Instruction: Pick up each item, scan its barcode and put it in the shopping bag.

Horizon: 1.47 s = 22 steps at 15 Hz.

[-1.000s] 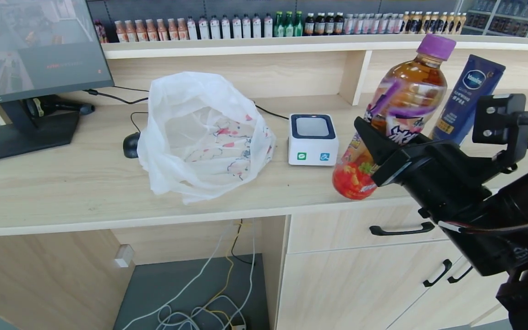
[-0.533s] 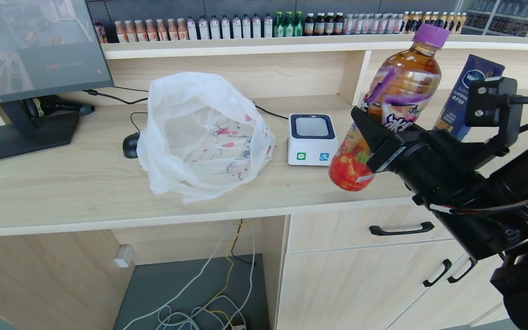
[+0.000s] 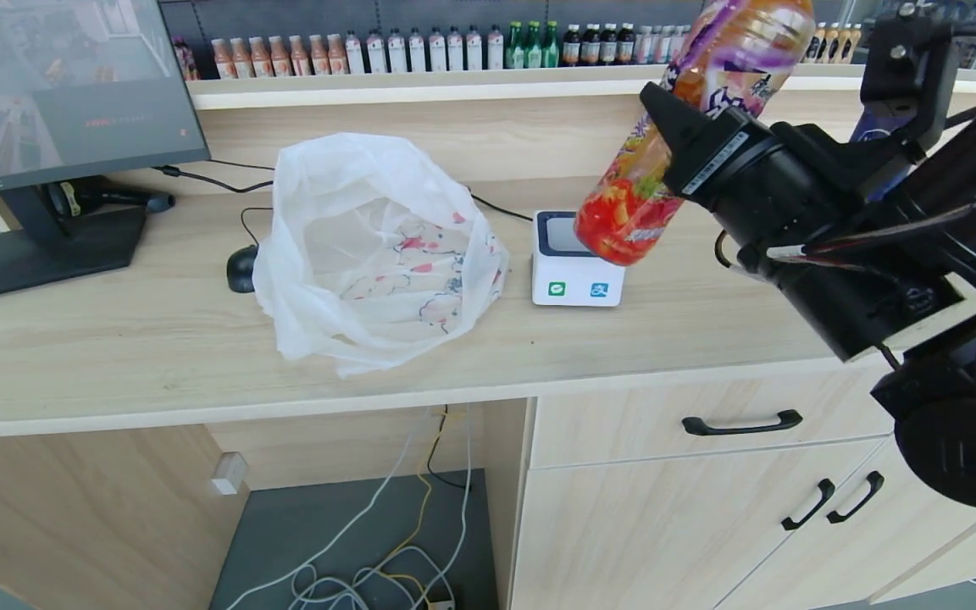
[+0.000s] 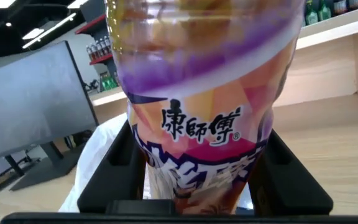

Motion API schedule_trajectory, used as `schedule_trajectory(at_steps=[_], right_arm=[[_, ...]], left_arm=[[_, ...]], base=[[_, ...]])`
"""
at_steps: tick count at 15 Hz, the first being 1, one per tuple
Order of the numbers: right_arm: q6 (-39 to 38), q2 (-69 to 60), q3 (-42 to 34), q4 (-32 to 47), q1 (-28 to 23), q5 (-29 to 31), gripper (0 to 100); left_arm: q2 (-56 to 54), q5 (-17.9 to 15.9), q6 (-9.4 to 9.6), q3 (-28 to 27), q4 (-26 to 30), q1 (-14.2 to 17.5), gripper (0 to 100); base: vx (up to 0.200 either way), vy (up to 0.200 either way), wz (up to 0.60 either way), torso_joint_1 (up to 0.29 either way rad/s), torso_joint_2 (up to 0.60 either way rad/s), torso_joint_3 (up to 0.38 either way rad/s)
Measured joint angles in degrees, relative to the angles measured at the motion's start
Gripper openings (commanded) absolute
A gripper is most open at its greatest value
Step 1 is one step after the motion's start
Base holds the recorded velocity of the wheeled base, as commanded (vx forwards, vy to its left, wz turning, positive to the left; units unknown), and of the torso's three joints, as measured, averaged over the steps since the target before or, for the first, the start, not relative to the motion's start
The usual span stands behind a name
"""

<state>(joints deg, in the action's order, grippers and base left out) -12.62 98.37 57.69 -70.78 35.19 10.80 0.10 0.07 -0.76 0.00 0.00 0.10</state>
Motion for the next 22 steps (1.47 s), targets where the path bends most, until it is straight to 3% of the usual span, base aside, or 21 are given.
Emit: schedule_trajectory(at_steps=[5,10,16,22], right_arm=[[-9.3,7.0,15.7,4.3,-0.6,-2.4,0],[-21.7,11.0,24.7,14.4,-0.9,-2.0,0],[-33.7,13.4,26.0,18.6,-2.2,1.0,0],[-42.8,14.9,26.0,19.5,-6.6,0.6,0]], left_arm=[[0.0,0.0,0.0,0.0,0.0,0.0,100],[0.0,0.0,0.0,0.0,0.0,0.0,100],[0.0,0.0,-0.02,0.0,0.0,0.0,100],[0.0,0.0,-0.02,0.0,0.0,0.0,100]], base=[[0.0,0.0,0.0,0.0,0.0,0.0],[0.0,0.0,0.0,0.0,0.0,0.0],[0.0,0.0,0.0,0.0,0.0,0.0],[0.0,0.0,0.0,0.0,0.0,0.0]])
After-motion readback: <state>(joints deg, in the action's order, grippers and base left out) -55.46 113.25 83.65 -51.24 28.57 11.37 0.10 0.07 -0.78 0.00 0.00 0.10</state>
